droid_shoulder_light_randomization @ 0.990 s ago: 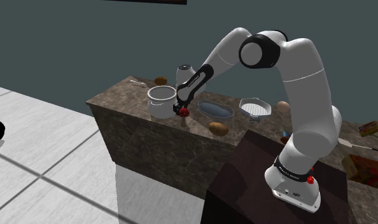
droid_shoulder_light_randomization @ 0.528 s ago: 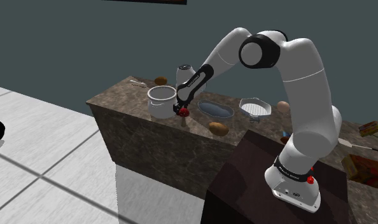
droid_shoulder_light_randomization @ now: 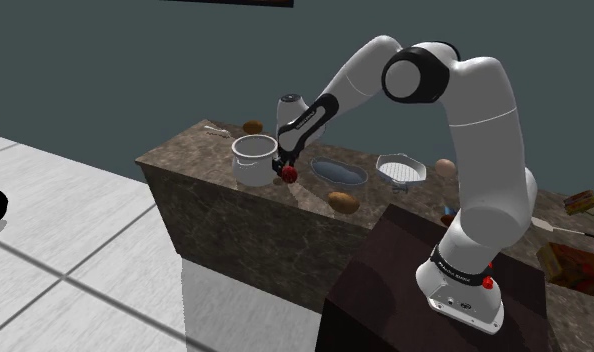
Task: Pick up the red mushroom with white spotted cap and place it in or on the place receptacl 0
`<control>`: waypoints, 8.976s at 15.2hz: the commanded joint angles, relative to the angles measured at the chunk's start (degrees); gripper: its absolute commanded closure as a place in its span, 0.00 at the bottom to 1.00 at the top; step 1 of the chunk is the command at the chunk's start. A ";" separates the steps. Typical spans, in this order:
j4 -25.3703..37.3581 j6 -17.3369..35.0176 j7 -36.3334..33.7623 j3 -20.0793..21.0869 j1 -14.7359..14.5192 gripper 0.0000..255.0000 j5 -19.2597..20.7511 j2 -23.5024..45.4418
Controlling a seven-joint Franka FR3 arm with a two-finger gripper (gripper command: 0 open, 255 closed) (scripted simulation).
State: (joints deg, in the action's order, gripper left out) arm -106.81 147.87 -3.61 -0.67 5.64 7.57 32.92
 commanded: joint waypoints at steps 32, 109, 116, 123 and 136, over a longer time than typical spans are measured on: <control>0.13 -15.64 8.80 -0.48 4.83 1.00 -3.18 -16.02; -21.22 4.58 15.68 -5.73 4.89 1.00 7.20 -9.40; -21.67 0.18 16.84 -5.36 5.04 1.00 6.51 -14.29; -21.50 -4.47 17.97 -5.08 5.09 1.00 5.80 -18.81; -7.35 -7.98 32.78 -7.37 14.10 1.00 1.33 -10.16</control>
State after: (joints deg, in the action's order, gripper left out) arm -115.52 140.08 27.63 -7.85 18.74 9.32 21.81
